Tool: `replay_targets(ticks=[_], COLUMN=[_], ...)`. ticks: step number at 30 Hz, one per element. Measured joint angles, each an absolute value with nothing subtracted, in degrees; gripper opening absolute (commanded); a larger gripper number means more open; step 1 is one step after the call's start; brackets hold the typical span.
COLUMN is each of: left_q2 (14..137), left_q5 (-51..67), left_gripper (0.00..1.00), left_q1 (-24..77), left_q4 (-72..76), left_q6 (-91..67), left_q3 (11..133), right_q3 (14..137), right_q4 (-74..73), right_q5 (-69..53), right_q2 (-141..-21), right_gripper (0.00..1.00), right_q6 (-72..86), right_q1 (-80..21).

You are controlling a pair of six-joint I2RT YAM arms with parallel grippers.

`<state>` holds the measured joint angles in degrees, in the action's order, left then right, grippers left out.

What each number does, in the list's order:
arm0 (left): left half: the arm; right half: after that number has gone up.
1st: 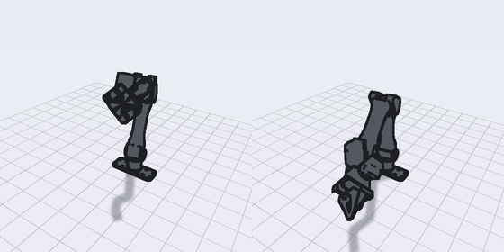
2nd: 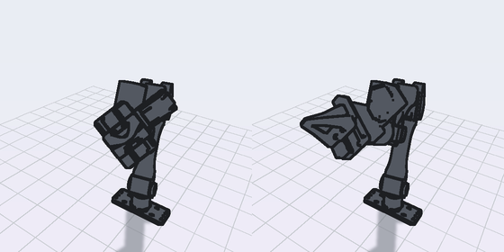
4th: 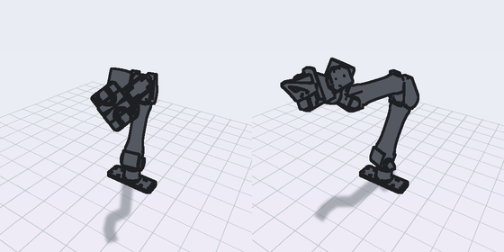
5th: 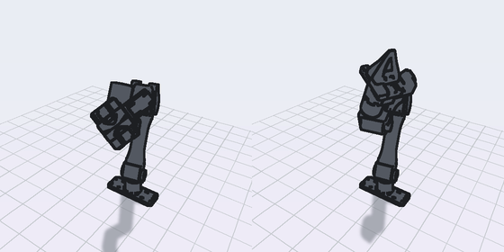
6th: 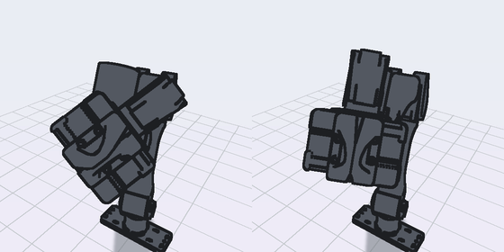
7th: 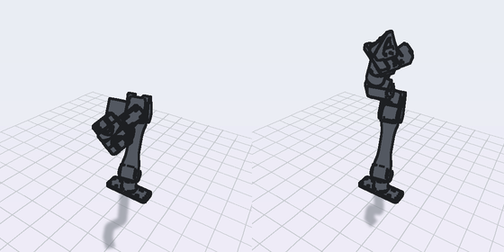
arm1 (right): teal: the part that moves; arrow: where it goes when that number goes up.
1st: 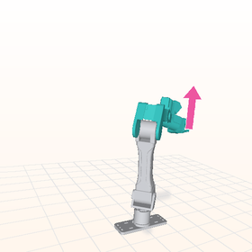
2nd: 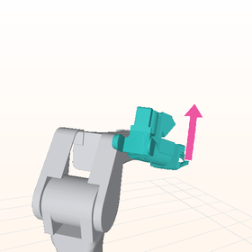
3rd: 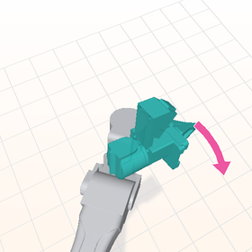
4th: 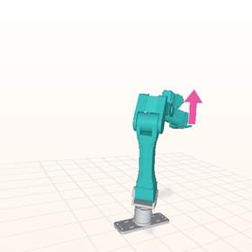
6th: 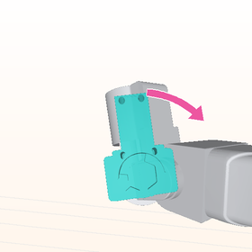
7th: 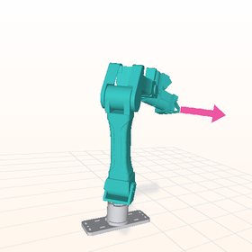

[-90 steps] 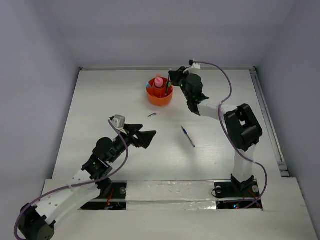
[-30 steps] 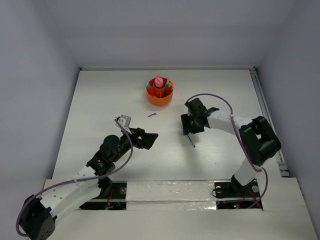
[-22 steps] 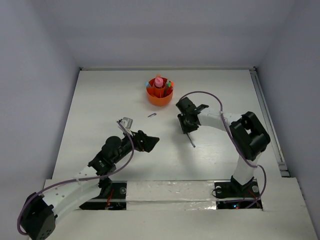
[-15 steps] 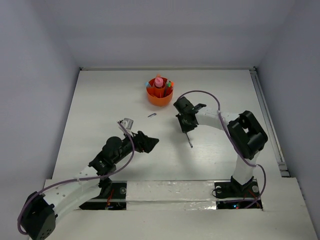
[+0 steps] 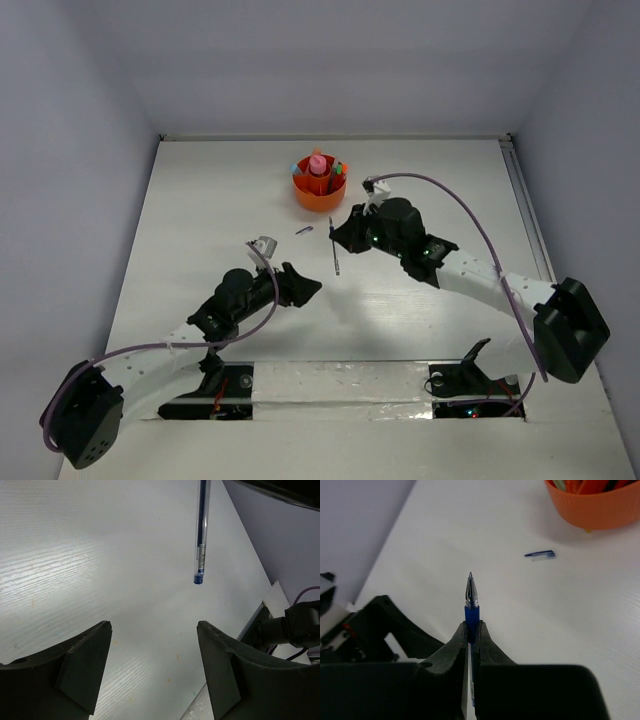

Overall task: Sort the stationery into containers
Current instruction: Pick up the pen from the center of the board, then pick up the pen cap from the center of the board.

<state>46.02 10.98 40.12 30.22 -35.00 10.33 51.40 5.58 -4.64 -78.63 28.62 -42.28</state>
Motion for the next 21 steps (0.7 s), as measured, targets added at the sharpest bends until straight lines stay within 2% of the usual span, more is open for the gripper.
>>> replay_targets(ticks=[9, 21], left_q2=[50.13, 55.57], left_q5=[13.43, 12.73], left_gripper=[0.66, 0.42], left_q1=[40.12, 40.12], left_q4=[35.62, 42.33], left_q6=[-35.00, -35.00], left_q3=[11.07, 11.79], right_q3=[47.13, 46.04], right_q4=[18.79, 25.85], right_q5=[-6.81, -10.35], right_q2=[-78.98, -81.43], right_gripper=[0.00, 0.00], right_q6=[35.14, 38.72], right_q1=[-45.41, -47.68])
